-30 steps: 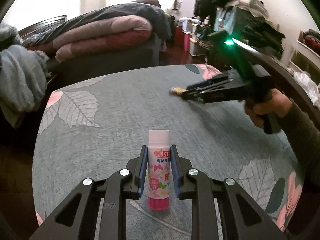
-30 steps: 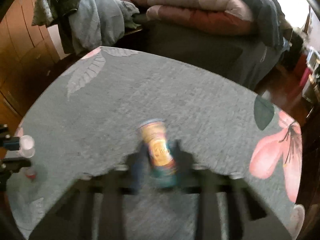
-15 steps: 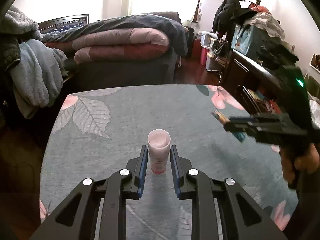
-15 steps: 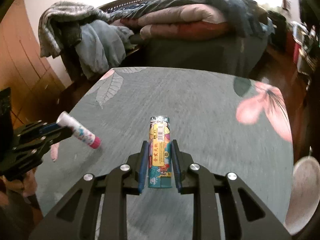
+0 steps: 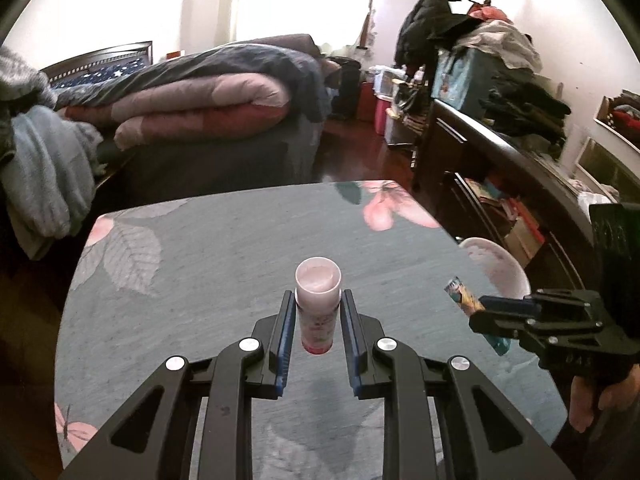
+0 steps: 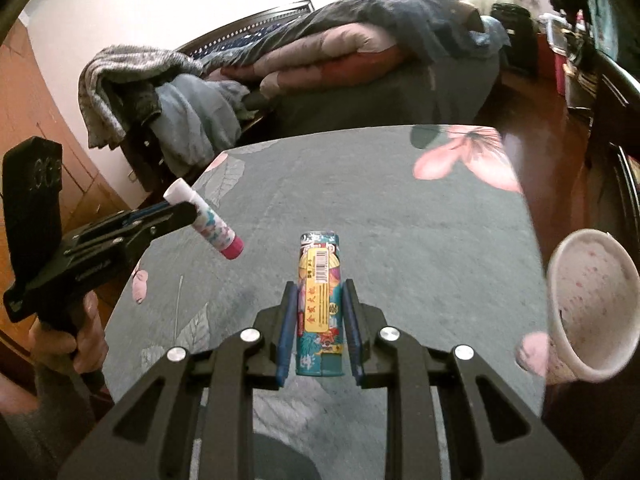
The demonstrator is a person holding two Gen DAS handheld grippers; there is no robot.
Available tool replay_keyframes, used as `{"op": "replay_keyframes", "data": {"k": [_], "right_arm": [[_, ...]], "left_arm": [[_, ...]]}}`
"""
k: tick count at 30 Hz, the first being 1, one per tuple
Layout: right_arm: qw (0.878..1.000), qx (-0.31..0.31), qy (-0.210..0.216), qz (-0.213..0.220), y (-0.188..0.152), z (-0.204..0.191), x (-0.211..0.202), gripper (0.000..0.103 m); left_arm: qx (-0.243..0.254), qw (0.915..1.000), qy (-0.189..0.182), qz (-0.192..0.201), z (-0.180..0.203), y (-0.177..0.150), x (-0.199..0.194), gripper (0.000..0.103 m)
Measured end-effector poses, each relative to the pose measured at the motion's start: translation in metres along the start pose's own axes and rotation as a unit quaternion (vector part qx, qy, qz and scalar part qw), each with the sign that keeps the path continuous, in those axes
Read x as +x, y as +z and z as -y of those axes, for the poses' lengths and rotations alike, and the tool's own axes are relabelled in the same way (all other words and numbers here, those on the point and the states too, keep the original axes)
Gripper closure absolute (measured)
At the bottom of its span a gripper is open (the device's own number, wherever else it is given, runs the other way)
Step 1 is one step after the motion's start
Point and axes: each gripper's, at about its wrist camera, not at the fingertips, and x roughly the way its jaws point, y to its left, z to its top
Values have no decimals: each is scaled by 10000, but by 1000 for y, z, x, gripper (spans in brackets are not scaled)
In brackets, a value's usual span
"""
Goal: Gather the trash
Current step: 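Carry glue stick and candy tube over the pink wastebasket and open both grippers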
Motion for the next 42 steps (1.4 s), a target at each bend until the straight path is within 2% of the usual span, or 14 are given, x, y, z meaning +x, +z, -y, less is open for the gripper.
{"op": "replay_keyframes", "data": {"k": [7,20,30,42], "right_arm": [[9994,193,-186,236,-15,20,-38,79],[9948,684,-472,590,-33,72,-82,79],[9870,1118,-765,861,-47,118,-113,79],[9756,1562,-1126,1055,-54,164,-133,79]], "left_arm": [[191,9995,-232,62,35,12,4,80],[697,9949,-697,191,108,38,16,80],[1099,9873,-1122,258,172,57,34,80],[1414,9782,-1500,260,225,74,59,80]]}}
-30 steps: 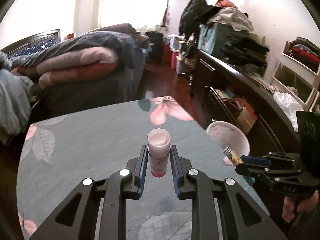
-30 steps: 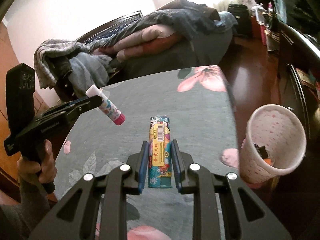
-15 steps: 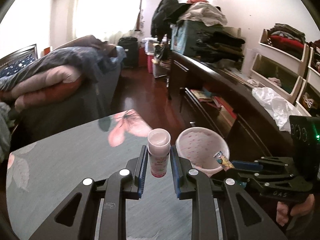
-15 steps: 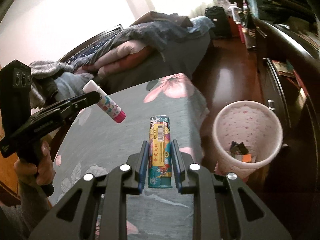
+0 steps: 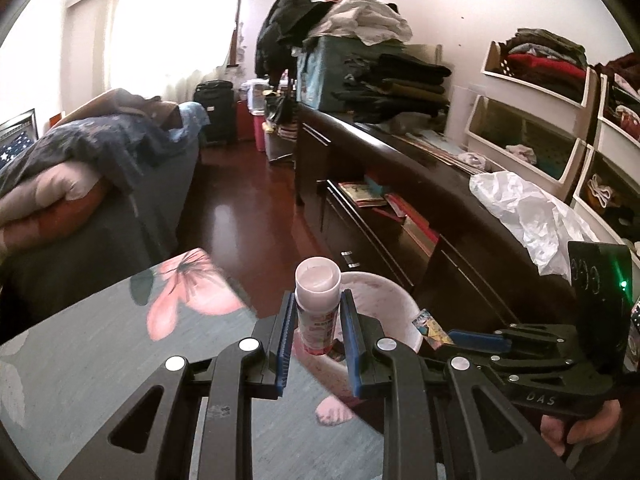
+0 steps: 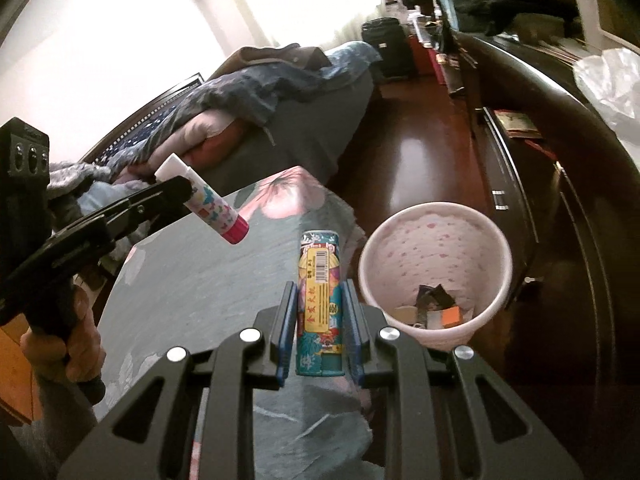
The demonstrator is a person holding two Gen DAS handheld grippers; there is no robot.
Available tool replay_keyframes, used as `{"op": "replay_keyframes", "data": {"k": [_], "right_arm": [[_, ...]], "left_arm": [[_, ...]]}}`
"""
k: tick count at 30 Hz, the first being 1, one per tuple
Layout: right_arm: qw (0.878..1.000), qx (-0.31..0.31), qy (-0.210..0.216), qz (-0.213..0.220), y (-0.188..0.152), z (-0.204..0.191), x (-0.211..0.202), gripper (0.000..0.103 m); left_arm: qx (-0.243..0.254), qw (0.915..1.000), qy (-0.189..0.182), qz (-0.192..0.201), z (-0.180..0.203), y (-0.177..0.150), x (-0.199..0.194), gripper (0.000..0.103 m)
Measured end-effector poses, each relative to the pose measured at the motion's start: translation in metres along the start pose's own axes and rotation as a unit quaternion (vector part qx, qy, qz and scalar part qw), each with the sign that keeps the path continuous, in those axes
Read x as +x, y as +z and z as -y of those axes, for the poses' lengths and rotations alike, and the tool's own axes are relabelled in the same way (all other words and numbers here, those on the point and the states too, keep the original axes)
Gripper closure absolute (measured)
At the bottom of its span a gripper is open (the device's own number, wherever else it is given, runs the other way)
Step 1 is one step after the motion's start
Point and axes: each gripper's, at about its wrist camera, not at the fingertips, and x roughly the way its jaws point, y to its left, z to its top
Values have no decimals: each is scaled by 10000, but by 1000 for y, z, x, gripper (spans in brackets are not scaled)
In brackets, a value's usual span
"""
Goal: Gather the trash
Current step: 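Carry glue stick and candy tube over the pink wastebasket and open both grippers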
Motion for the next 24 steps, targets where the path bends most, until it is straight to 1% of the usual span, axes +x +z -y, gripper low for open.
{"op": "replay_keyframes", "data": {"k": [8,14,21,24], "right_arm": [[9993,232,-270,94,7,29,6,79],[9976,384,-544,181,12,48,14,79],[9937,413,-1041,77,18,70,45,79],[9923,468,-1145,58,19,79,57,79]], "left_arm": [[113,9998,-162,-69,14,10,29,80],[204,9991,-178,-312,23,12,63,80],[200,9977,-288,-585,29,12,110,80],[215,9972,-297,-658,33,14,128,80]]}}
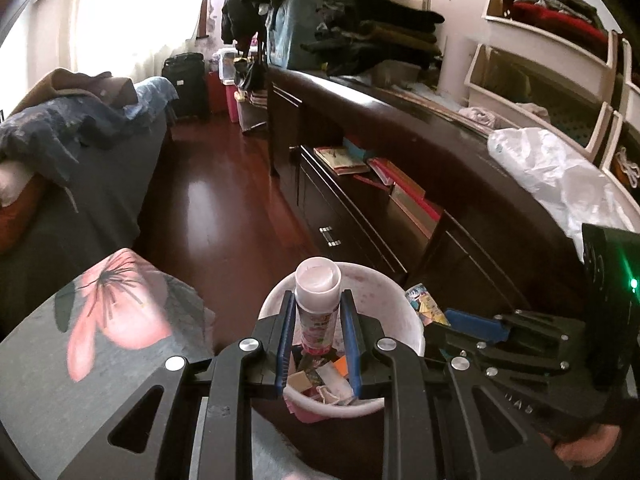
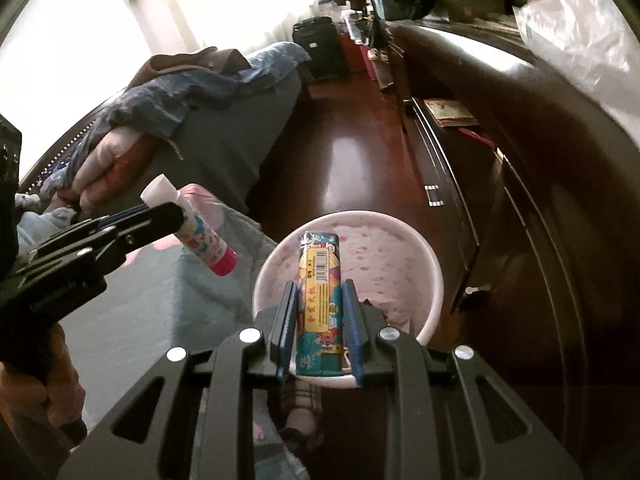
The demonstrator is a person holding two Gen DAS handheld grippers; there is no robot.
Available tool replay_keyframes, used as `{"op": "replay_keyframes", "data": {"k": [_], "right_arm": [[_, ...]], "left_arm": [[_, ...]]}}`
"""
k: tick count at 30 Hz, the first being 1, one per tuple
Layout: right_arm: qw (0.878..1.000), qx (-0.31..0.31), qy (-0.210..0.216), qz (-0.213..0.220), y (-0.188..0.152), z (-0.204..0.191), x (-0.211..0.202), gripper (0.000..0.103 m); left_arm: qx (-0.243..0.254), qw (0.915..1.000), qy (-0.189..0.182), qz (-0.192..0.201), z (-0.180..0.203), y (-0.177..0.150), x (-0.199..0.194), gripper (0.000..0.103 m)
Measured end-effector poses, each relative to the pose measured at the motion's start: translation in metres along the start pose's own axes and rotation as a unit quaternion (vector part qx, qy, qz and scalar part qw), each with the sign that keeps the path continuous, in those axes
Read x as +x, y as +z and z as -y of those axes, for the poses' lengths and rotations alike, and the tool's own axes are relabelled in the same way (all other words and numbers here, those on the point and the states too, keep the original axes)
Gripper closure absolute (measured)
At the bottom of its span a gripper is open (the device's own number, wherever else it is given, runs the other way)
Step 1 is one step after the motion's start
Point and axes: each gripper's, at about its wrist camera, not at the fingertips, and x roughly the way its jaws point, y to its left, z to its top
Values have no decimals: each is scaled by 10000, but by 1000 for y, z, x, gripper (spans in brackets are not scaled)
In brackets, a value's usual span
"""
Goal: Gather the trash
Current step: 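Carry glue stick and candy tube over the pink wastebasket and open both grippers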
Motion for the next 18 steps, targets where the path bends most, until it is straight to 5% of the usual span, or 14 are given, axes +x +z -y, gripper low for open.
{"op": "replay_keyframes", "data": {"k": [11,13,17,18], "right_arm": [[9995,124,-284,-50,7,21,51,77],[9994,46,-354,3,7,21,56,72],[9992,82,-389,-19,6,25,61,66],[9991,84,-410,-27,5,25,61,65]], "left_arm": [[-229,9993,-36,-309,-5,10,53,80],[-315,9992,-29,-238,-8,9,53,70],[-440,9990,45,63,-13,12,43,25],[-466,9987,77,192,-13,13,37,23]]}}
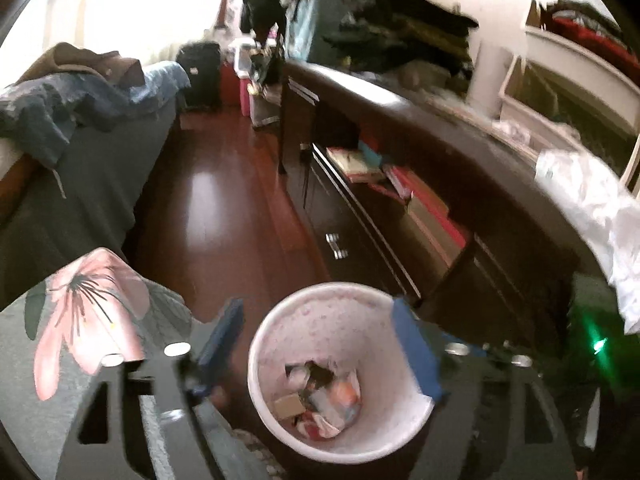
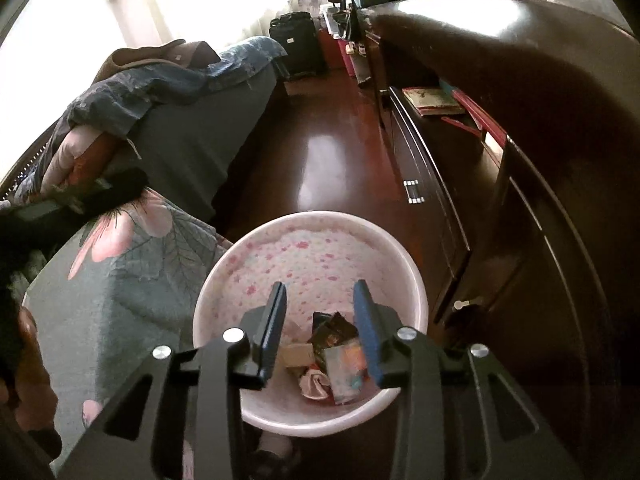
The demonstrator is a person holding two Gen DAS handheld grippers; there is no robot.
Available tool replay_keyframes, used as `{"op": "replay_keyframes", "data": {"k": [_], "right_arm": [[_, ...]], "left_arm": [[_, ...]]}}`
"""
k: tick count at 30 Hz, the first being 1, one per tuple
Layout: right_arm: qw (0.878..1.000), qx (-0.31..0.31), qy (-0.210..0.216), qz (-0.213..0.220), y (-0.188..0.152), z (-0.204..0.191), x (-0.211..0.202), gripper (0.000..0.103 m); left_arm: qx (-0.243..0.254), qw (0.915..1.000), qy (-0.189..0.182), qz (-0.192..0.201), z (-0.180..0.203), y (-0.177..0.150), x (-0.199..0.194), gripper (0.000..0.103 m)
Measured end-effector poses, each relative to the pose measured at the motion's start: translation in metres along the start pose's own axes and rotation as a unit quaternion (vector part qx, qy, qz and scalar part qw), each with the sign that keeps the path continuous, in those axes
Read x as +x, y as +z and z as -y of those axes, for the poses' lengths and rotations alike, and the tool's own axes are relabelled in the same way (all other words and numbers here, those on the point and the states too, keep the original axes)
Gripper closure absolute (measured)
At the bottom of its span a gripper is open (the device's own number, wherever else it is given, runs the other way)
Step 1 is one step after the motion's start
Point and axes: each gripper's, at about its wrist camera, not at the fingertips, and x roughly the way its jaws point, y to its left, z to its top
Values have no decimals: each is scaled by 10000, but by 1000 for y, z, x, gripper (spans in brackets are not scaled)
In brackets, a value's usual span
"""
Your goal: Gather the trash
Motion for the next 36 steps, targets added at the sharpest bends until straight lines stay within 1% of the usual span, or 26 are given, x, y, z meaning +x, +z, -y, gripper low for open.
{"op": "replay_keyframes", "data": {"k": [2,4,11,13,14,17,18,20,21,22,25,27,30,32,36], "right_arm": [[10000,-33,-64,14,-3,-2,-3,60],[9999,-58,-91,21,-6,-3,-7,52],[9999,-29,-115,-47,-21,-13,-23,41],[9999,-26,-89,-82,-27,-20,-31,32],[9999,-22,-99,-82,-29,-24,-36,31],[9999,-93,-90,-52,-37,-42,-54,22],[9999,-108,-96,-32,-40,-49,-62,18],[9997,-236,-36,4,-46,-68,-76,14],[9995,-314,0,53,-49,-80,-86,8],[9992,-394,43,101,-54,-92,-95,3],[9973,-666,234,189,-67,-129,-120,4],[9958,-837,322,155,-76,-154,-133,4],[9935,-1032,481,70,-92,-188,-151,4],[9913,-1173,584,99,-101,-207,-165,4],[9868,-1376,815,251,-116,-245,-199,4]], "left_arm": [[9,10000,10,41,0,3,-4,23],[8,9999,71,91,0,4,-9,23],[8,9990,417,177,-2,0,-38,21],[-43,9985,501,203,-6,-2,-49,20],[-68,9982,552,218,-7,-3,-56,18],[-139,9960,838,293,-15,-11,-81,14],[-165,9944,995,329,-19,-16,-94,14],[-267,9911,1248,367,-27,-25,-115,10],[-350,9894,1355,390,-32,-31,-127,7],[-441,9877,1444,410,-38,-36,-139,6],[-787,9808,1704,527,-56,-56,-180,4],[-1009,9728,2002,584,-68,-73,-213,4],[-1212,9628,2313,687,-81,-94,-256,4],[-1431,9514,2596,832,-91,-112,-292,4],[-1847,9348,2838,1070,-104,-143,-357,4]]}}
